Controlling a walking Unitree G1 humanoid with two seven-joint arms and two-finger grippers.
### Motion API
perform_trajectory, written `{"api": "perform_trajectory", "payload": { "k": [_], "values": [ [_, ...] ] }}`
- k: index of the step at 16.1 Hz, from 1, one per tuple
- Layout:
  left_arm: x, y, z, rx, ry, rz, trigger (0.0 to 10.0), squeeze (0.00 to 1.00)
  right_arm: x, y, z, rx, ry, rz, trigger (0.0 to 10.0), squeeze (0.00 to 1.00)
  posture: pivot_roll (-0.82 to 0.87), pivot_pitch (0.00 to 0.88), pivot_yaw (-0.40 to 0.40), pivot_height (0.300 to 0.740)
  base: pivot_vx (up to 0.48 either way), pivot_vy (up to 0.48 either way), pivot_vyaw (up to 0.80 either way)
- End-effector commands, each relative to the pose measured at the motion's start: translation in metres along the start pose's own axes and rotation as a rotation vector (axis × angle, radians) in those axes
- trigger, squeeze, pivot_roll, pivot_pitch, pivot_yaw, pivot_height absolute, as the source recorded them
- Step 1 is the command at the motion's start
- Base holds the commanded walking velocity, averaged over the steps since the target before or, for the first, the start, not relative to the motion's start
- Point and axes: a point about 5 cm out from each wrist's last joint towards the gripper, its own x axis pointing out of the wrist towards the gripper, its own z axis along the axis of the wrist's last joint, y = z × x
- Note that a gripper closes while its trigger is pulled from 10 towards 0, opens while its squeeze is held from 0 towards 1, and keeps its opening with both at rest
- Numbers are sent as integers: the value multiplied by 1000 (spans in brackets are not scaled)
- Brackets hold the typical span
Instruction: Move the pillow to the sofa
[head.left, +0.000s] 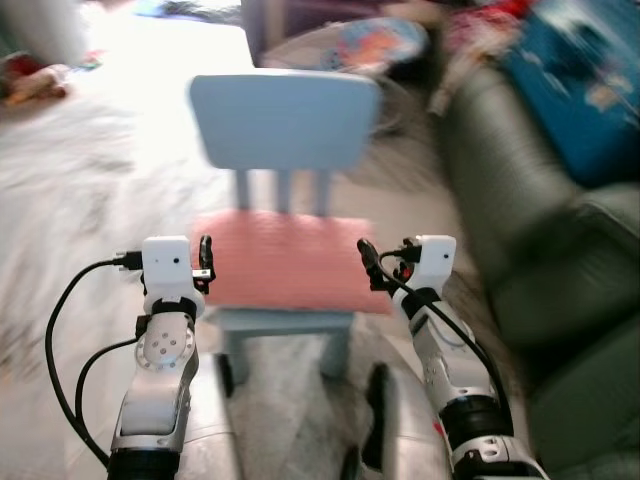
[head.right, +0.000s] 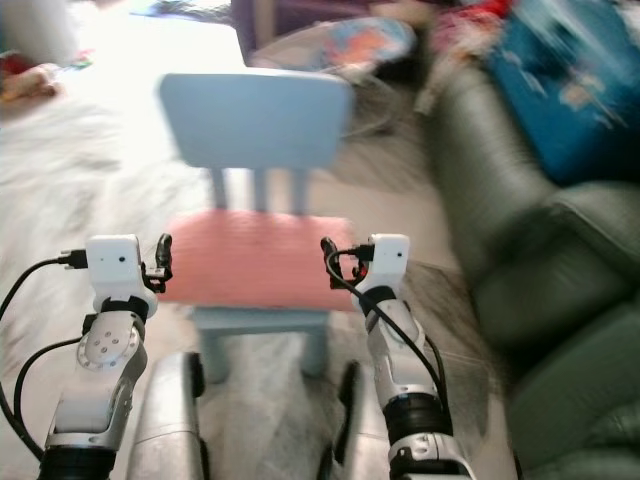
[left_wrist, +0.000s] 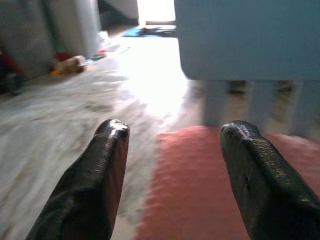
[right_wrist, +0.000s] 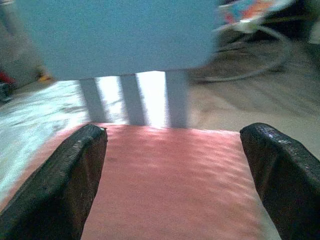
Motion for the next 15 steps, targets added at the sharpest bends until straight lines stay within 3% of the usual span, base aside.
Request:
{"api": "perform_trajectory", "payload": {
  "k": [1,11,15],
  "values": [
    [0,0,-3,9,21,-7,10000,0,1,3,5,-5,-18,13,10000,0,77,0,-87,549,0,0,719],
    [-4,-2,-8,15,53,-37,10000,0,-2,1,3,4,-15,-32,10000,0,75,0,-83,549,26,0,66],
    [-5,-4,-9,12,59,-48,10000,0,-2,1,4,-3,-16,-36,10000,0,75,0,-82,549,275,0,0]
  ]
}}
